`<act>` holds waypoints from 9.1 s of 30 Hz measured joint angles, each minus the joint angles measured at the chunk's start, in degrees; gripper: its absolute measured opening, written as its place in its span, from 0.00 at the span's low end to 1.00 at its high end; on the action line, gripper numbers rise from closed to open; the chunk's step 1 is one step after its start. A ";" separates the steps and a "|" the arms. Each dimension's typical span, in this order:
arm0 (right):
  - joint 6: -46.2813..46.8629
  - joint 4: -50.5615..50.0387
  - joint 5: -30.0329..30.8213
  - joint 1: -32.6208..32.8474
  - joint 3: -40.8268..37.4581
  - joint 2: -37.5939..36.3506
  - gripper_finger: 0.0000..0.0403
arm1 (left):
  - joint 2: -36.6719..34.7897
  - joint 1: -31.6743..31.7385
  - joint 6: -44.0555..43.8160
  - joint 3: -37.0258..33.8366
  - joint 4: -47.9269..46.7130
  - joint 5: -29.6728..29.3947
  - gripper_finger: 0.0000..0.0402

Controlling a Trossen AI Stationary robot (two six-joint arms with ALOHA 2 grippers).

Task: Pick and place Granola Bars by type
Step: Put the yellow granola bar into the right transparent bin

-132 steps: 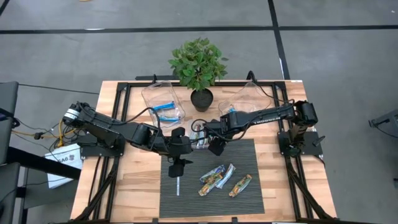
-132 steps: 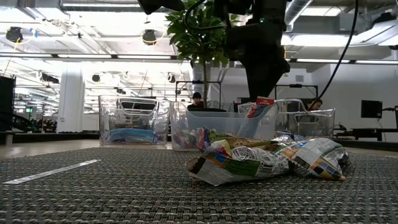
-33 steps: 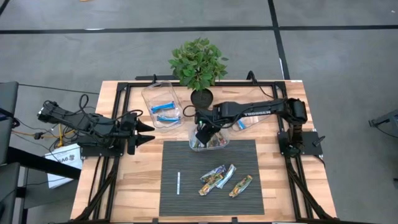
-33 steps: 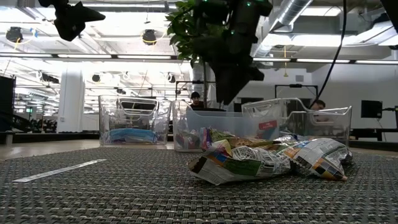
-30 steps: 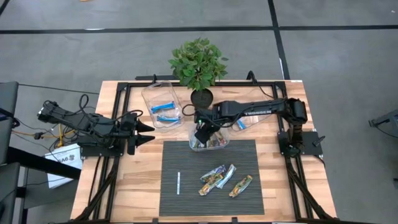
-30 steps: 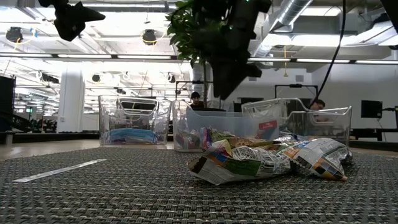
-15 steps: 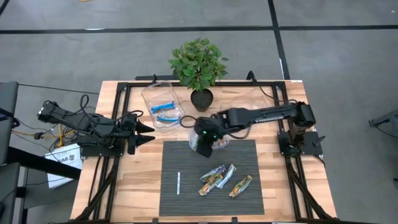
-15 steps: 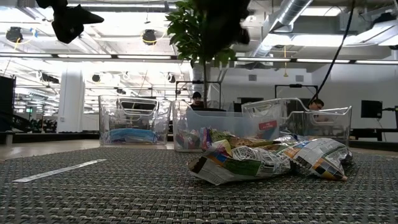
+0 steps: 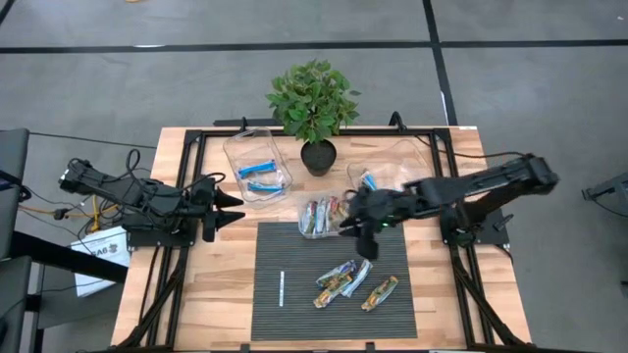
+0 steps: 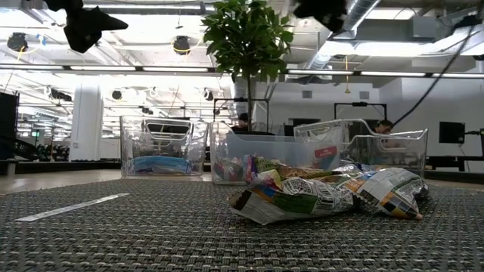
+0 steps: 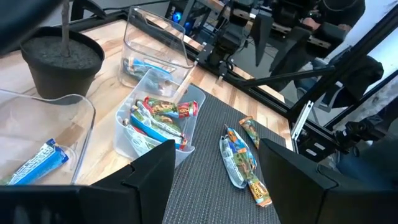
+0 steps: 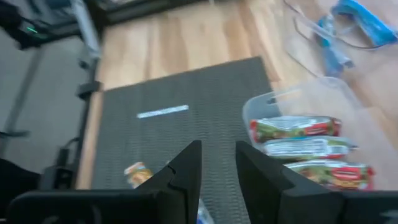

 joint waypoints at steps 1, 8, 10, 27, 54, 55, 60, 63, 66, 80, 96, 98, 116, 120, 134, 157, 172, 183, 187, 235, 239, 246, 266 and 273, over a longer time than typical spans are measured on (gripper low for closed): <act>0.70 2.65 -0.51 0.36 -2.82 -2.04 0.22 | 0.00 0.00 -0.01 0.00 0.01 0.02 0.56; 2.34 12.92 -1.92 3.62 -18.06 -15.05 0.22 | 0.00 0.00 0.39 0.00 0.00 -0.02 0.56; 2.32 14.42 -1.88 4.50 -21.49 -18.20 0.22 | 0.00 0.00 0.55 0.00 0.00 -0.02 0.56; 5.44 29.70 -0.48 8.02 -46.53 -37.33 0.22 | 0.01 0.00 -3.17 0.00 0.00 -2.97 0.56; -4.18 35.20 -4.65 6.56 -46.62 -37.32 0.22 | 0.02 -0.03 1.72 0.00 -0.41 -3.57 0.56; -4.48 34.37 -4.62 6.53 -46.62 -37.30 0.22 | 0.02 -0.03 3.47 0.00 -0.15 -2.77 0.56; -5.80 34.04 -5.95 6.76 -46.62 -37.26 0.22 | -1.69 -0.04 10.05 -0.22 -1.93 -0.32 0.56; -5.86 34.29 -5.93 6.91 -46.62 -37.26 0.22 | -5.62 -0.04 12.12 -3.59 -0.81 1.19 0.56; -5.87 34.46 -5.93 6.91 -46.62 -37.26 0.22 | -11.96 -0.04 12.34 -9.19 0.73 3.30 0.56; -5.72 38.74 -5.95 6.87 -46.62 -37.35 0.22 | -28.55 -0.07 16.16 -22.81 6.73 7.48 0.56; -4.75 38.67 -5.91 6.80 -46.62 -37.39 0.22 | -29.03 -0.04 29.91 -33.18 33.56 11.35 0.56; -4.89 38.67 -5.91 6.80 -46.62 -37.39 0.22 | -29.03 -0.04 29.64 -33.18 32.43 12.19 0.56; 0.96 38.67 -5.91 6.80 -46.62 -37.39 0.22 | -29.00 -0.04 24.11 -33.23 23.75 25.53 0.56; 1.44 38.67 -5.91 6.80 -46.62 -37.39 0.22 | -28.96 -0.04 24.11 -33.24 23.47 23.81 0.56; 34.18 38.78 -5.91 7.26 -46.62 -37.22 0.22 | -28.96 -0.05 24.09 -33.27 23.43 22.56 0.56; 21.56 25.08 -22.28 9.24 -45.25 -29.50 0.22 | -28.96 -0.07 24.27 -33.31 23.41 22.48 0.56; -9.29 -10.52 -6.76 17.31 -23.29 -16.38 0.22 | -28.96 -0.06 24.09 -33.33 23.39 22.47 0.56; -14.07 -14.06 -2.83 22.50 -17.22 -8.22 0.22 | -28.95 -0.07 24.25 -33.33 23.39 22.47 0.56; -18.21 -12.77 0.42 25.03 -16.89 -6.24 0.23 | -28.94 -0.06 24.22 -33.33 23.39 22.47 0.56; -18.79 2.54 3.44 28.89 -16.85 18.10 0.16 | -28.94 -0.06 24.15 -33.33 23.35 22.47 0.56; -17.36 3.06 3.43 28.89 -16.85 18.02 0.09 | -28.94 -0.06 24.30 -33.33 23.34 22.47 0.56; -14.05 4.58 3.15 28.17 -16.87 15.31 0.05 | -28.94 -0.04 24.30 -33.33 23.34 22.47 0.56; -10.13 16.01 3.22 16.81 -16.91 -10.25 0.06 | -28.94 -0.07 24.29 -33.33 23.34 22.47 0.56; -10.05 17.92 3.25 13.40 -16.91 -16.30 0.06 | -28.94 -0.06 24.22 -33.33 23.34 22.47 0.56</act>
